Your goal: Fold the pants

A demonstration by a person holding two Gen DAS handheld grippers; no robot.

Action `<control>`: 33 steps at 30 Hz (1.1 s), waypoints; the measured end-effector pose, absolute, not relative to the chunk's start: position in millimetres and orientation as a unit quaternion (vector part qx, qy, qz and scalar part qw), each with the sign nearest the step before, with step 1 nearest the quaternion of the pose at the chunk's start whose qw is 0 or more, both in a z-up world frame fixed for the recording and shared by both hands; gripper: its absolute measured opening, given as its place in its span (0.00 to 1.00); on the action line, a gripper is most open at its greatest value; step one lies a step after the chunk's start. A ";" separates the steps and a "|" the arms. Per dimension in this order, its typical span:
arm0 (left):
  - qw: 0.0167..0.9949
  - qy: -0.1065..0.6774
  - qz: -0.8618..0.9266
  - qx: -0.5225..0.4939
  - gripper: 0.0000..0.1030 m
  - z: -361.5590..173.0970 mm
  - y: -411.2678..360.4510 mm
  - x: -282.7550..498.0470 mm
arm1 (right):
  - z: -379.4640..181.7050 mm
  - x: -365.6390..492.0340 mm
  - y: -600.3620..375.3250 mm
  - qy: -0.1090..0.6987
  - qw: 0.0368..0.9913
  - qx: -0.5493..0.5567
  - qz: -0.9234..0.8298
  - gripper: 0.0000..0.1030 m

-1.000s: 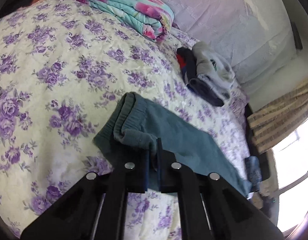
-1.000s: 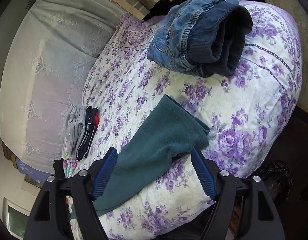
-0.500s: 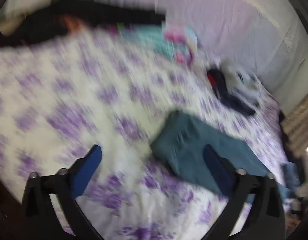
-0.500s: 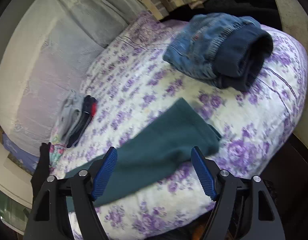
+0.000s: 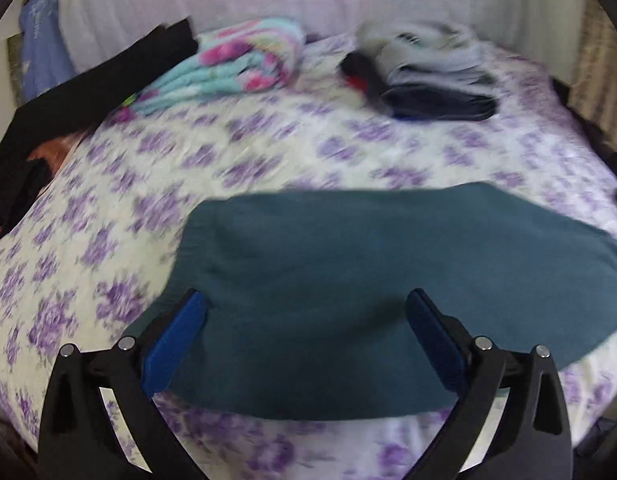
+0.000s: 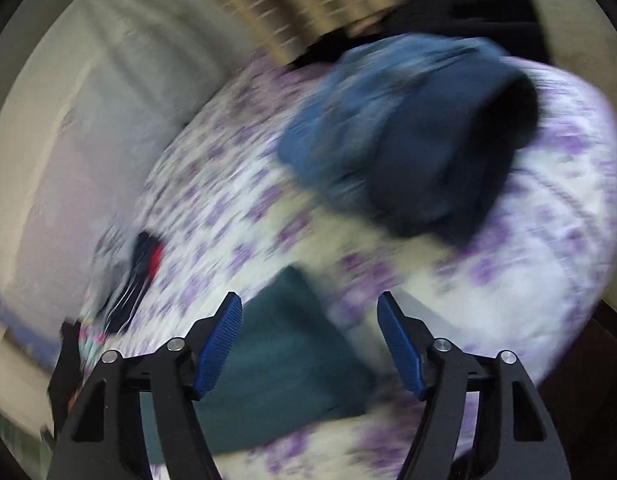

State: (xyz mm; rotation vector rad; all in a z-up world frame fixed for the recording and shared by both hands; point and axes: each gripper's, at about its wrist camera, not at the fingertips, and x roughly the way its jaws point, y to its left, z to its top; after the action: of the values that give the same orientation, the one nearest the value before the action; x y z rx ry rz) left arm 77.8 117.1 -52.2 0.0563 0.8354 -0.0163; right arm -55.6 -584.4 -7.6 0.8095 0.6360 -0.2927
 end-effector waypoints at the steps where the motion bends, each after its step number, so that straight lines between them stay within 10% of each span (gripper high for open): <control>1: 0.914 0.405 -0.011 0.009 0.96 -51.5 123.0 76.4 | -5.0 -57.3 -586.1 0.296 0.860 0.402 -0.111 0.69; 33: 0.915 0.396 -0.050 0.059 0.96 -65.3 65.9 71.0 | -44.5 -98.8 -549.9 0.254 0.822 0.507 -0.044 0.75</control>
State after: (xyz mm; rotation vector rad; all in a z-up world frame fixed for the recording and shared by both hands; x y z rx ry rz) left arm 71.0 65.9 -65.3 0.1205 0.8157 -0.1035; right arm -98.8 -549.9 -44.5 1.0793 0.5407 -0.0939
